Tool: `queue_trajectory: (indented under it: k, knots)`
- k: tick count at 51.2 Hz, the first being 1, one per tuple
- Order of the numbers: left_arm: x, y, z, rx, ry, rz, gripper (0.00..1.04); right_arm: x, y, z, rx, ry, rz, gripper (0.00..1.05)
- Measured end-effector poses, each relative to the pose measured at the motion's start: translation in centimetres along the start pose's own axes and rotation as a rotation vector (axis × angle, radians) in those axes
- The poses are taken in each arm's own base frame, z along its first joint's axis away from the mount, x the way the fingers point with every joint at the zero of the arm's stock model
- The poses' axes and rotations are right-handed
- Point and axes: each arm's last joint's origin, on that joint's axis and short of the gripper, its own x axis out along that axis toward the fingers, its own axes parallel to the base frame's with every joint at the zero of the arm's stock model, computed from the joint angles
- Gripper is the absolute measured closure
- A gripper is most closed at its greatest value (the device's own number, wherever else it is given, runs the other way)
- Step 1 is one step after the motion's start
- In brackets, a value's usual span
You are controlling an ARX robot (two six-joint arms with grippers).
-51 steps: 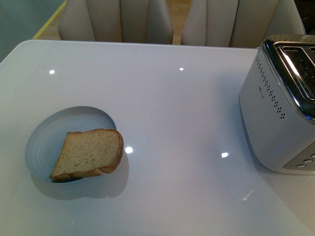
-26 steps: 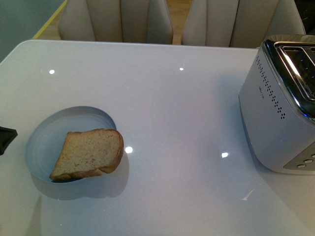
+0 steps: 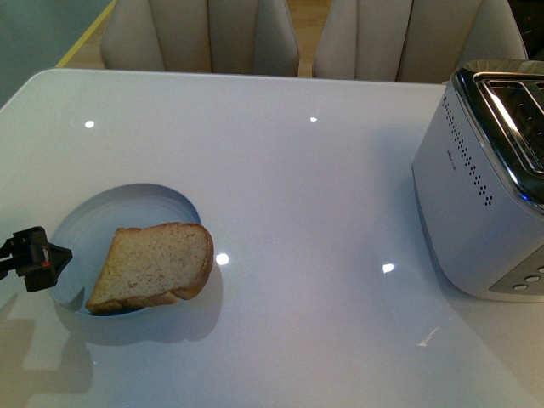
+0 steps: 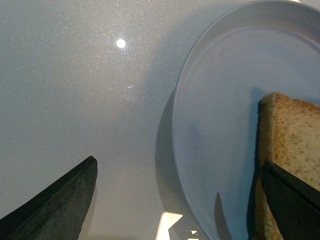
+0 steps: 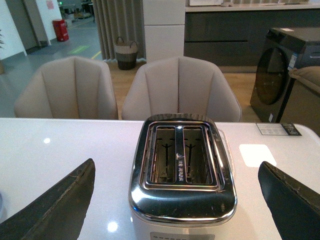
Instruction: Left arm holds plate, right arm toasts bread
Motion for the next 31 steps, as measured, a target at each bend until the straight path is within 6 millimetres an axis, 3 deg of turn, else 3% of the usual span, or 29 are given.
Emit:
queue_trajectory:
  k: [14, 31]
  knots:
    - [2.4, 0.6, 0.2, 0.027, 0.025, 0.006, 0.07, 0.0, 0.0, 0.0, 0.000, 0.000, 0.000, 0.09]
    - [3.8, 0.1, 1.1, 0.058, 0.008, -0.007, 0.07, 0.0, 0.0, 0.0, 0.000, 0.000, 0.000, 0.09]
